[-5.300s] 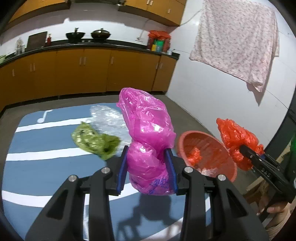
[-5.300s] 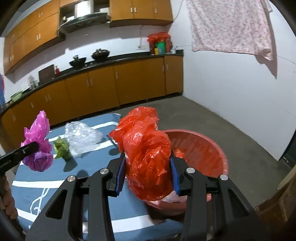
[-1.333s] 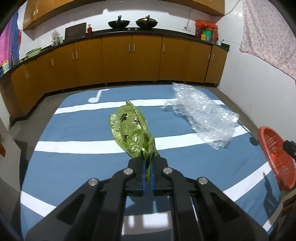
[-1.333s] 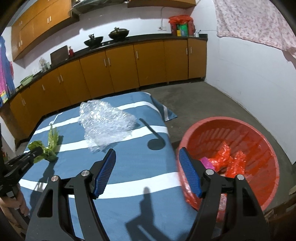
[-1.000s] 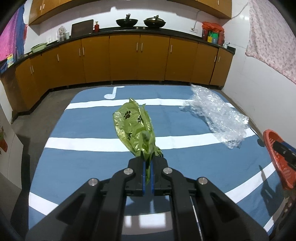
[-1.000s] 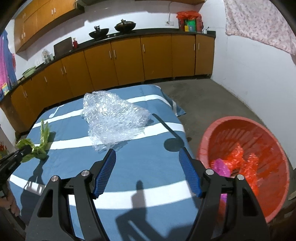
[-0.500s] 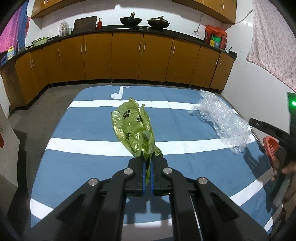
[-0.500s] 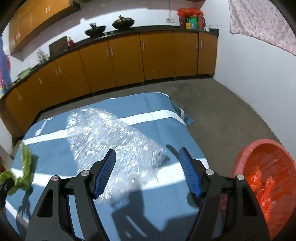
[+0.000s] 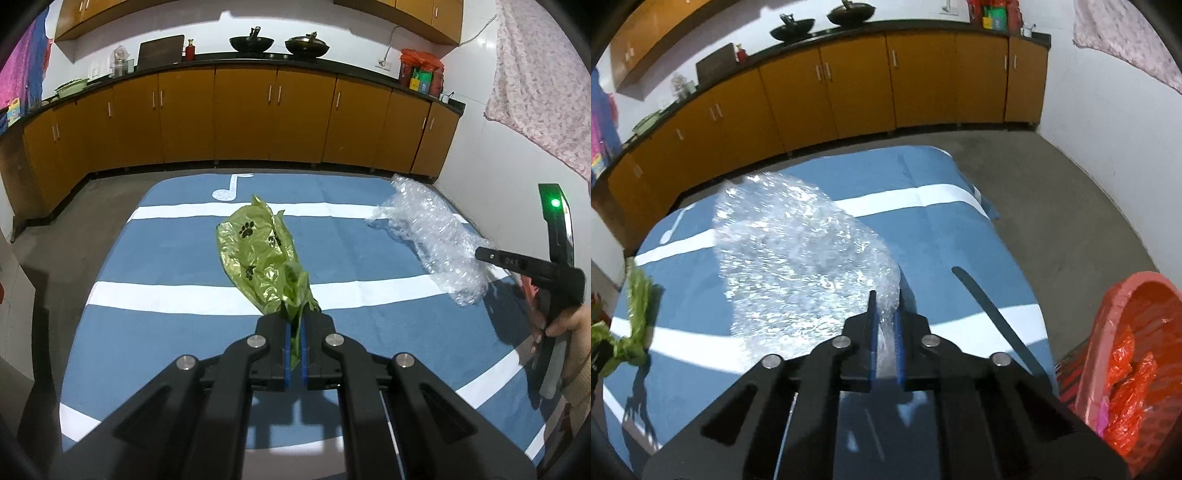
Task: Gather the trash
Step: 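Carry the green bag and bubble wrap over the orange basket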
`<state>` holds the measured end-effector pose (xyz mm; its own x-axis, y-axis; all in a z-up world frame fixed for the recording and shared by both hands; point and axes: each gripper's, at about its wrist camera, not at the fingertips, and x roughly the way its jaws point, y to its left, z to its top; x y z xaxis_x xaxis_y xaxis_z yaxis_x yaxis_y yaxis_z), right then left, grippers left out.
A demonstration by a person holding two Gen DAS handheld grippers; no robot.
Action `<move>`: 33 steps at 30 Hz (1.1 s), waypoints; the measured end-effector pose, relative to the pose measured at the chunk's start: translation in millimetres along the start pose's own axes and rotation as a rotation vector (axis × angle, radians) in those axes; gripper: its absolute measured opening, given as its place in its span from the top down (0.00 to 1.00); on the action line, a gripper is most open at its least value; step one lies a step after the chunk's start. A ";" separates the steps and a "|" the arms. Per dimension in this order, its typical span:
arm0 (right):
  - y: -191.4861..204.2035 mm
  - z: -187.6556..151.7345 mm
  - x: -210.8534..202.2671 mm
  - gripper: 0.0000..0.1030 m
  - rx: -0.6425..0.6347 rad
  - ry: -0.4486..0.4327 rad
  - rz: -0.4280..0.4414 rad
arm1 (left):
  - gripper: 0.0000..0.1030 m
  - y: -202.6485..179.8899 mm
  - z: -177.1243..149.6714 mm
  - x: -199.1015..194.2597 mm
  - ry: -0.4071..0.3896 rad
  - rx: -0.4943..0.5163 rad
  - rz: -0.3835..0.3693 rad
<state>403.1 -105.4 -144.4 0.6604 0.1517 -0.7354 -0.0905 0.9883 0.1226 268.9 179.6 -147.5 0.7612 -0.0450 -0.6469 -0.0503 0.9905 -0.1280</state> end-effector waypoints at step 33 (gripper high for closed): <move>-94.4 -43.5 -184.6 0.96 0.097 -0.234 -0.129 | 0.95 -156.9 5.9 -61.6 -0.072 0.144 -0.249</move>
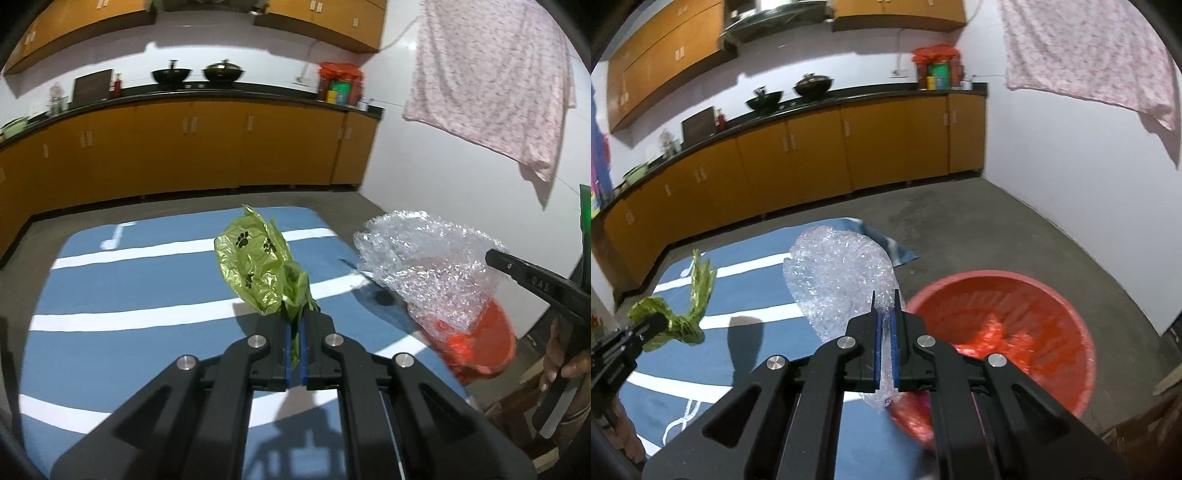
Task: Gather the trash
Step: 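Carry the green bag and bubble wrap over the orange basket, then open both tools to drop the green bag and bubble wrap into the basket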
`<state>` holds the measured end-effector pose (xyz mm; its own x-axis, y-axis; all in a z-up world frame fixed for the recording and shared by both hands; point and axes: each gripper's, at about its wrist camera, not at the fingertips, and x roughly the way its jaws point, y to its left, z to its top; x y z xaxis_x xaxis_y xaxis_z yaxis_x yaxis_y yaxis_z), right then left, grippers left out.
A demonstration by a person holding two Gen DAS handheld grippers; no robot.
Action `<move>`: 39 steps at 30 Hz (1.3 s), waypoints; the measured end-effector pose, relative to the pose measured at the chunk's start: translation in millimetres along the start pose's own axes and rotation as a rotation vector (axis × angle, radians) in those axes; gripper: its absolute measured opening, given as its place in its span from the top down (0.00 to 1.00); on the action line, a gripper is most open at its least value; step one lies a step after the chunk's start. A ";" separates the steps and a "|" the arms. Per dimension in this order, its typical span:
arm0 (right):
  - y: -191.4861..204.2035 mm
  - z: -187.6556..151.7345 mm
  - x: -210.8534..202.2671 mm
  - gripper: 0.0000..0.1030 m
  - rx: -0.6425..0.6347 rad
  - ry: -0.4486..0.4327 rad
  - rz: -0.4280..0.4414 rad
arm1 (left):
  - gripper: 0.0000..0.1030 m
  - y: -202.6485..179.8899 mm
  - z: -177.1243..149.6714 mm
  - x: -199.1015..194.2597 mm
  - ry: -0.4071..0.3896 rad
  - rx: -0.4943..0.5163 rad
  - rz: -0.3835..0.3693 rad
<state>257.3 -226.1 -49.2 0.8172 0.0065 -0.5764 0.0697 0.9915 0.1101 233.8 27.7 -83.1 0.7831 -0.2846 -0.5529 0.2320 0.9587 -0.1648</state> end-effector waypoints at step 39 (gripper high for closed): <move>-126.6 -34.2 -0.3 0.93 0.232 -0.027 -0.173 | 0.77 -200.3 -21.5 115.4 0.142 0.160 -0.356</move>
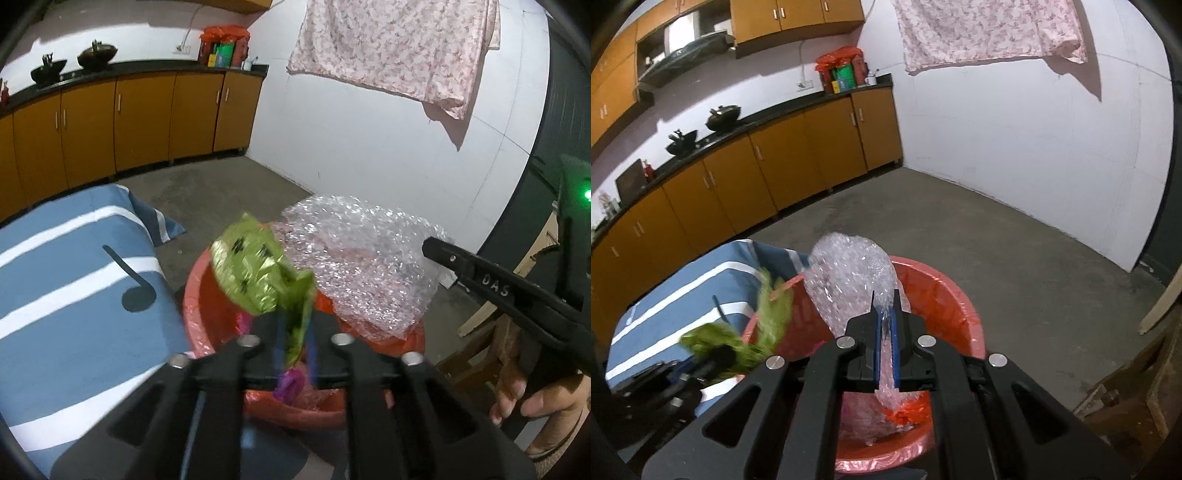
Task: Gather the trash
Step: 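Open both tools to drop the green bag and bubble wrap into the basket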
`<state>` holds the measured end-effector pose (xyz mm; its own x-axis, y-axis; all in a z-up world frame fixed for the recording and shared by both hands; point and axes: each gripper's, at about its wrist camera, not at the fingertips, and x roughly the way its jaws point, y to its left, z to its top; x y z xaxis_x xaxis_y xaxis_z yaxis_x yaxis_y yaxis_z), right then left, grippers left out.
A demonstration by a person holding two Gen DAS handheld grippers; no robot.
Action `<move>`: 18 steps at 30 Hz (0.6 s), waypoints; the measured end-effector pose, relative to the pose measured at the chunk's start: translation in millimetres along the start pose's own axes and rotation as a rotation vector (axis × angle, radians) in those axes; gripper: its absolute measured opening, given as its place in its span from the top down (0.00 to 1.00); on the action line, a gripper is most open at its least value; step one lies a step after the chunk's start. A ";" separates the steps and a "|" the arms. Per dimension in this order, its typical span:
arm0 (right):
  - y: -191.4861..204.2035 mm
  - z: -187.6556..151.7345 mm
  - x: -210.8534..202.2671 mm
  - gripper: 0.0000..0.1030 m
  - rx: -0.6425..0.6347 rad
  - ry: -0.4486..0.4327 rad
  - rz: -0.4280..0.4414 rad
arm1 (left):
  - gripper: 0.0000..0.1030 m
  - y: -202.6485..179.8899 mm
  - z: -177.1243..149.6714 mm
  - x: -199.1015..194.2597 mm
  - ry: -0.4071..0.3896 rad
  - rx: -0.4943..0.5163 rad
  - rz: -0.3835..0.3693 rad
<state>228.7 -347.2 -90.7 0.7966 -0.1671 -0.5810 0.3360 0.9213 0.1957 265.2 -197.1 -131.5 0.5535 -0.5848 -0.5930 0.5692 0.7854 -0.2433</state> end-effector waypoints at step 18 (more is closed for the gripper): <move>18.8 -22.9 -79.4 0.09 -0.058 -0.156 -0.028 | 0.18 53.5 -27.3 -111.3 -0.126 -0.034 0.162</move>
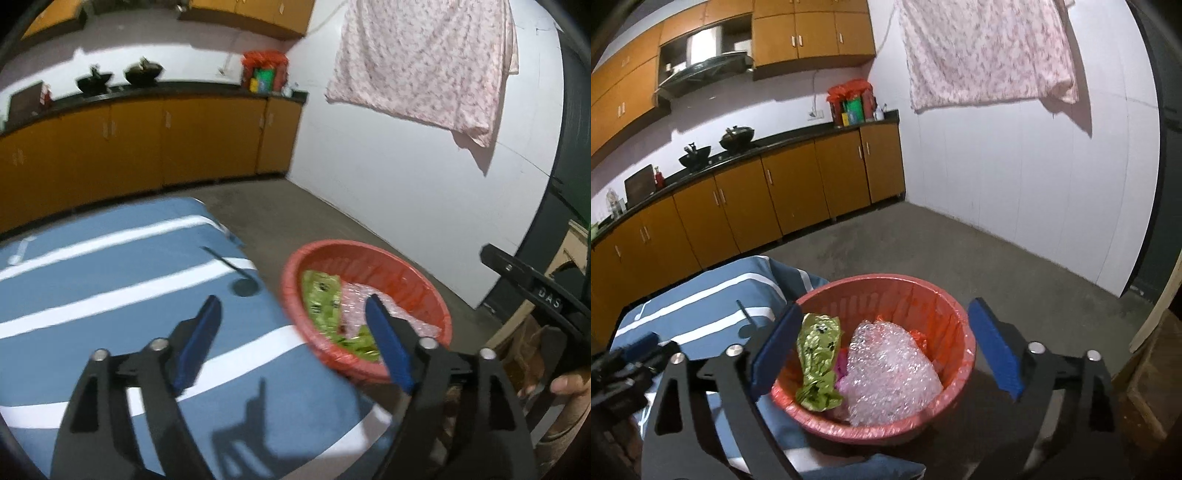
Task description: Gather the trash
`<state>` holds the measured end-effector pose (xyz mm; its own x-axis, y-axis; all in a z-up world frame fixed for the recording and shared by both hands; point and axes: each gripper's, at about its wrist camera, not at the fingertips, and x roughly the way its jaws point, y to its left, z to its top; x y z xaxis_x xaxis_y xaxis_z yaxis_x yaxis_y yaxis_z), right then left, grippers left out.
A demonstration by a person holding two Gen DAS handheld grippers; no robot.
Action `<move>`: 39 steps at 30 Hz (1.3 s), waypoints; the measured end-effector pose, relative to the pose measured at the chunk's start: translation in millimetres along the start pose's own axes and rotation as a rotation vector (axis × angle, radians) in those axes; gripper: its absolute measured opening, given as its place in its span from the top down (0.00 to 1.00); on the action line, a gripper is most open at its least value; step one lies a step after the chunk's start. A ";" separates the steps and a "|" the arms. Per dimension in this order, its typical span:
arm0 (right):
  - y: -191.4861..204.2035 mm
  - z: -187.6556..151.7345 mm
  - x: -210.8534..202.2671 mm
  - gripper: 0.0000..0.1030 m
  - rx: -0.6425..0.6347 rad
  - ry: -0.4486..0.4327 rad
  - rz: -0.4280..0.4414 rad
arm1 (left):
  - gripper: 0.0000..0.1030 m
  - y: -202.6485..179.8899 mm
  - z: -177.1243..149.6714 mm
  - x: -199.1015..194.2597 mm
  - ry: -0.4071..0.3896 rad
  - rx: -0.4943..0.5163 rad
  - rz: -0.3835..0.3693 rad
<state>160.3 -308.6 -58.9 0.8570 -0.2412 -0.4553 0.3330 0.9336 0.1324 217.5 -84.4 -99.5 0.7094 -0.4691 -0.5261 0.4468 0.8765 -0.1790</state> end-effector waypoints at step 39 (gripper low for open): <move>74.1 -74.2 -162.8 0.02 -0.195 -0.130 0.008 | 0.04 8.1 -85.3 -225.7 -0.192 -0.028 0.399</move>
<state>16.3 -180.4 -40.4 0.9071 -0.2537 -0.3358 0.2543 0.9662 -0.0430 14.5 37.8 -53.0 0.9130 -0.1031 -0.3948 0.1047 0.9943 -0.0174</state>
